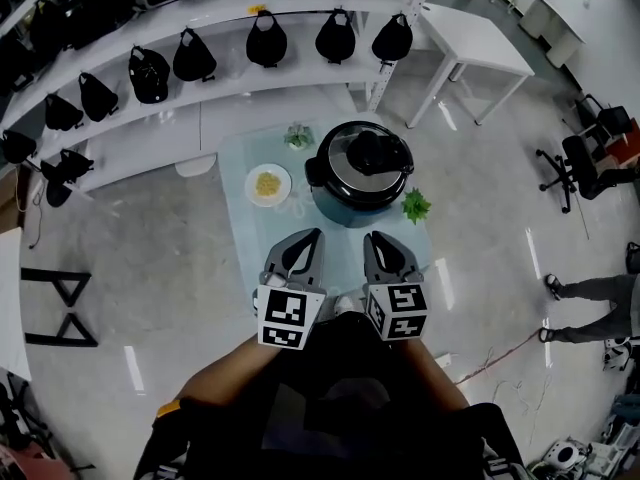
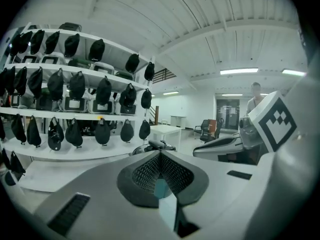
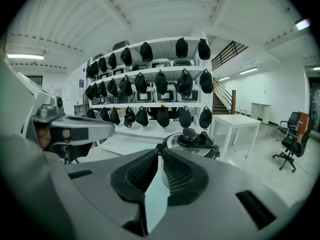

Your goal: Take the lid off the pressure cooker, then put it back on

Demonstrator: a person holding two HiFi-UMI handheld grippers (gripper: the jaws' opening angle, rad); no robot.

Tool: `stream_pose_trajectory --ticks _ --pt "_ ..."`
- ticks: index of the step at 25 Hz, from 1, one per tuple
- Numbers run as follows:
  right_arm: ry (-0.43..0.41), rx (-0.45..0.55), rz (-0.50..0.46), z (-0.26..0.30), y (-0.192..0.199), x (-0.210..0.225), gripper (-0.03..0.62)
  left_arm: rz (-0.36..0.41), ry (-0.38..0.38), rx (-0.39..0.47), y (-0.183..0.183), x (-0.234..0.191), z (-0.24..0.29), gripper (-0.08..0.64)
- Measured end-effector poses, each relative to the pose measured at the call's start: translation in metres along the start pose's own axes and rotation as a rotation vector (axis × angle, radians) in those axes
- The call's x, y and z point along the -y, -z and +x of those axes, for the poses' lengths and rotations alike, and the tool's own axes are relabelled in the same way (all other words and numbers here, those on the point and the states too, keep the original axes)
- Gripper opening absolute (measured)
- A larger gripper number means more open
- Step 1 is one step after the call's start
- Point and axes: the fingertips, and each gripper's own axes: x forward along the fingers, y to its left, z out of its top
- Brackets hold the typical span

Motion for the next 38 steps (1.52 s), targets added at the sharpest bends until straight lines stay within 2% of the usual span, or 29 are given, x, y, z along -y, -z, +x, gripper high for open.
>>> stream_pose_trajectory --ticks 6,12,20,27,38 --pt "0.016 -0.004 0.016 0.025 -0.004 0.011 0.072 -0.008 -0.013 -0.009 0.003 -0.018 0.014 0.007" --pt "0.032 -0.014 0.031 0.058 -0.010 0.041 0.135 -0.011 -0.048 -0.022 -0.002 -0.034 0.040 0.007" --pt "0.025 -0.024 -0.014 0.116 -0.037 0.084 0.209 -0.030 -0.084 -0.057 -0.011 -0.056 0.099 0.006" --pt "-0.022 -0.032 -0.039 0.164 -0.053 0.106 0.270 -0.039 -0.098 -0.086 -0.014 -0.066 0.153 0.006" --pt "-0.096 -0.074 -0.042 0.216 -0.052 0.121 0.311 -0.057 -0.138 -0.114 -0.013 -0.081 0.203 0.008"
